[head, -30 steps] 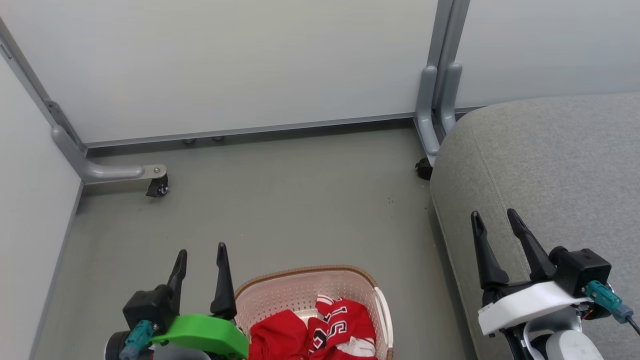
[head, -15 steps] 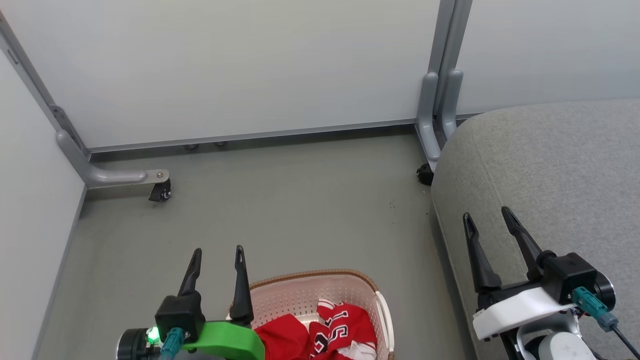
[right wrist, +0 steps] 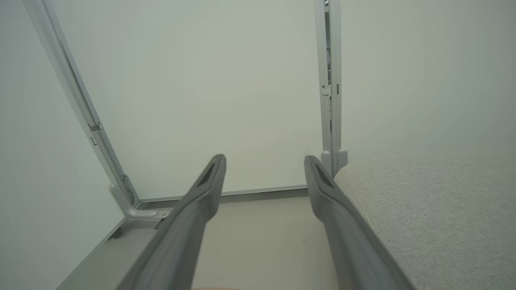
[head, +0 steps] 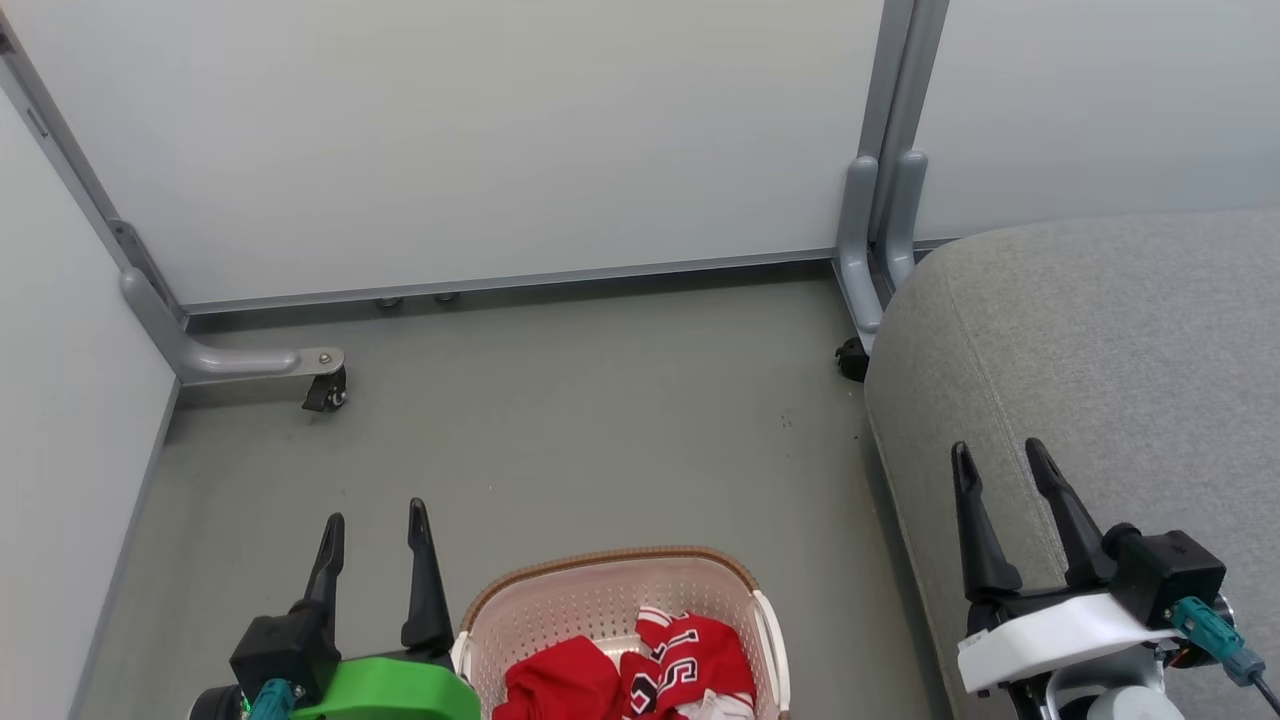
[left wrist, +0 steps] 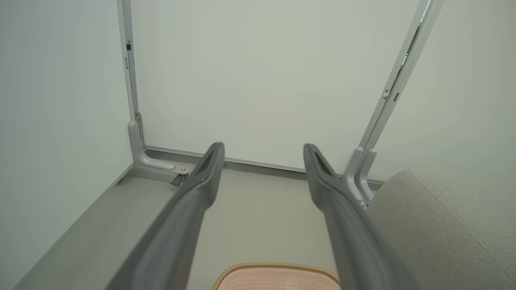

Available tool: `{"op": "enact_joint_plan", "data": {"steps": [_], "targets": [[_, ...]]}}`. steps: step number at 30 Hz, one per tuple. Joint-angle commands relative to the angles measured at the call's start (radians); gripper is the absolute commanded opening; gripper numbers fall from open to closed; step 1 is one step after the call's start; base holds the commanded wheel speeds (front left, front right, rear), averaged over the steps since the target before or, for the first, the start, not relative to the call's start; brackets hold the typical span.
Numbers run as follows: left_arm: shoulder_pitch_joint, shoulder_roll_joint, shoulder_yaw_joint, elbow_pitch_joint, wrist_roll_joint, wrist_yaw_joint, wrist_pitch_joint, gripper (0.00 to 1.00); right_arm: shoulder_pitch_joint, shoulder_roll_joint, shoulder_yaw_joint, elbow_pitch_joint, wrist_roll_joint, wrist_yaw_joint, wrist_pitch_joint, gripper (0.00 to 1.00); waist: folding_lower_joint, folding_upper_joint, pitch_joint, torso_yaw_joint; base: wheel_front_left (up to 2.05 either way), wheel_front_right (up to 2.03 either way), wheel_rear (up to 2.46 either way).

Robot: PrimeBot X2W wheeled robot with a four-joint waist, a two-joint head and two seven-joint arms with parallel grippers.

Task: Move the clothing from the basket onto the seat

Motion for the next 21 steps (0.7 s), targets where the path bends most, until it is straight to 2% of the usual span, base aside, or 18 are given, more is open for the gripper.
{"op": "enact_joint_plan", "data": {"steps": [1, 12, 21], "targets": [[0.010, -0.002, 0.009, 0.004, 0.032, -0.017, -0.009, 1.00, 0.008, 0.000, 0.006, 0.004, 0.007, 0.000, -0.012, 1.00, 0.0000, 0.0000, -0.002, 0.000, 0.00, 0.00, 0.00], [0.030, -0.004, -0.025, 0.086, 0.084, -0.066, -0.030, 1.00, 0.019, -0.001, 0.031, 0.037, -0.023, 0.000, -0.032, 1.00, 0.0000, 0.0000, -0.018, -0.003, 0.00, 0.00, 0.00], [0.039, -0.003, -0.034, 0.091, 0.117, -0.061, -0.045, 1.00, 0.029, -0.002, 0.048, 0.036, -0.080, 0.000, -0.047, 1.00, 0.0000, 0.0000, -0.027, -0.004, 0.00, 0.00, 0.00]]}}
